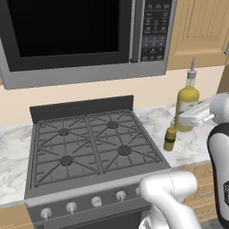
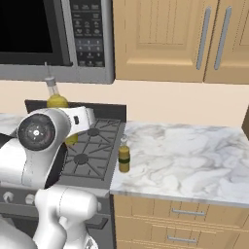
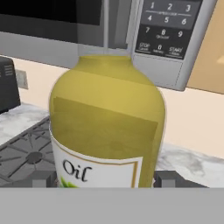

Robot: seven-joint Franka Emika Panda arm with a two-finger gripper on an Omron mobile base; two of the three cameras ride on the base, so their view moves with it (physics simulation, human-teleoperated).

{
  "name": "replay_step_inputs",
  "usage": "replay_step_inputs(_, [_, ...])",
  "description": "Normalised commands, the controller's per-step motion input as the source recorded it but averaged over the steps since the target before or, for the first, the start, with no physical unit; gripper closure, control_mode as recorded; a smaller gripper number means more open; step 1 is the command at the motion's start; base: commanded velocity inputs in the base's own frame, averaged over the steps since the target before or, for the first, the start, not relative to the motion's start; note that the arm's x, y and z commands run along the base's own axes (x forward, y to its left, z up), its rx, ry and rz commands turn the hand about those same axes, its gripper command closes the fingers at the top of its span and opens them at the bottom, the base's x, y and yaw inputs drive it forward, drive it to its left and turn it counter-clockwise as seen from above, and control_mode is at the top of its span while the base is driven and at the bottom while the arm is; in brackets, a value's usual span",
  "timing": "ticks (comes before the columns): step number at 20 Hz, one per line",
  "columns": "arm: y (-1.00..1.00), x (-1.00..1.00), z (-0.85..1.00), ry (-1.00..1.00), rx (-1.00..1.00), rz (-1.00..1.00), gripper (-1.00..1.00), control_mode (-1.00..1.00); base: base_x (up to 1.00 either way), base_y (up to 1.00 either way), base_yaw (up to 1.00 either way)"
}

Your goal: Take 2 condiments from the cabinet and move them on the counter near the stove.Make sure the condiments are lined up with each other, next to each other.

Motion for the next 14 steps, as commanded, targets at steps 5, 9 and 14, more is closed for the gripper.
replay_step_inputs(5, [-0.29,0.0,-0.18,0.0,0.0,0.13,1.0,-1.0,0.0,0.0,0.0])
replay_step_inputs(9, [-0.3,0.0,-0.23,0.0,0.0,0.11,1.0,-1.0,0.0,0.0,0.0])
replay_step_inputs(14, [-0.39,0.0,-0.15,0.0,0.0,0.05,1.0,-1.0,0.0,0.0,0.0])
